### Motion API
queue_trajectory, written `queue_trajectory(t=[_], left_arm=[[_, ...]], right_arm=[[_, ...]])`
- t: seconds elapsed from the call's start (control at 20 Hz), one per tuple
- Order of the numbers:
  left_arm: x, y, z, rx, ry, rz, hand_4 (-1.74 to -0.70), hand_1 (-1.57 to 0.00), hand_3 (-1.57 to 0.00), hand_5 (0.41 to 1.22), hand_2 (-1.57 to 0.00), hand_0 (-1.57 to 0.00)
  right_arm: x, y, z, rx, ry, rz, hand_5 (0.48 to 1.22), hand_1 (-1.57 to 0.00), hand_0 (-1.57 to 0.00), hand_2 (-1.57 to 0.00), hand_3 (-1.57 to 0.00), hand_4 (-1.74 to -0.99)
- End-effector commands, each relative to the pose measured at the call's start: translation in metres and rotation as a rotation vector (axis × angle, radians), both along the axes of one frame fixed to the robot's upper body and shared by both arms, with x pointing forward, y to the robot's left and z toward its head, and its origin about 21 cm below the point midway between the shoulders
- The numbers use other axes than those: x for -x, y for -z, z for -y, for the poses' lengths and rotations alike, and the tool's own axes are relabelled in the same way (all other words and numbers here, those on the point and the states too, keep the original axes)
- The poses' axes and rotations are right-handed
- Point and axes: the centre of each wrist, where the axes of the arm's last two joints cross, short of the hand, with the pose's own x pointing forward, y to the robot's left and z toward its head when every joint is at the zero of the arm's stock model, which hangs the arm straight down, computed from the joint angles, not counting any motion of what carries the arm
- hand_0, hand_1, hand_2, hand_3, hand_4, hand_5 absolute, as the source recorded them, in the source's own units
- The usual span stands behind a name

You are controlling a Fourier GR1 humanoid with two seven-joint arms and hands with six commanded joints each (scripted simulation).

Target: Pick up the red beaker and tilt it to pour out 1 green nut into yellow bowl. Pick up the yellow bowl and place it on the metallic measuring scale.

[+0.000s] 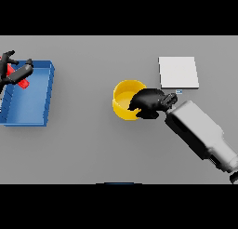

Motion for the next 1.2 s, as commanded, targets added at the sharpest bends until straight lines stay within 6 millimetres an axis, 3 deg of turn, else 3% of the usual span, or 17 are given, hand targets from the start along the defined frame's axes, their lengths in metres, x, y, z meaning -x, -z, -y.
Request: queue_trajectory(t=[0.0,0.15,0.3,0.6,0.85,1.15], left_arm=[[0.000,0.000,-0.002,-0.005,-0.007,0.001,-0.80,0.00,0.00,0.724,0.00,0.00],[-0.002,-0.002,0.000,-0.004,-0.007,-0.002,-0.80,0.00,0.00,0.721,0.00,0.00],[-0.003,-0.002,0.001,0.000,-0.012,0.000,-0.80,0.00,0.00,0.720,0.00,0.00],[-0.002,-0.005,-0.002,-0.001,-0.003,0.002,-0.80,0.00,0.00,0.723,0.00,0.00],[0.002,-0.010,-0.004,-0.001,-0.006,0.019,-0.81,0.00,0.00,0.742,0.00,0.00],[0.003,-0.009,0.003,-0.009,-0.024,-0.009,-0.82,0.00,0.00,0.750,0.00,0.00]], right_arm=[[-0.002,-0.007,0.000,-0.011,0.002,0.012,1.212,-1.53,-1.53,-1.49,-1.19,-1.729],[-0.001,-0.032,0.006,-0.007,-0.003,0.043,1.216,-1.55,-1.55,-1.51,-1.38,-1.731],[-0.005,-0.060,0.009,0.013,0.032,0.091,1.219,-1.56,-1.56,-1.54,-1.34,-1.726],[-0.003,-0.078,0.023,0.002,0.071,0.129,1.220,-1.57,-1.57,-1.56,-1.24,-1.719],[-0.023,-0.098,0.047,0.016,0.140,0.224,1.221,-1.57,-1.57,-1.57,-1.30,-1.720],[-0.051,-0.094,0.087,0.011,0.297,0.233,1.221,-1.57,-1.57,-1.57,-1.21,-1.720]])
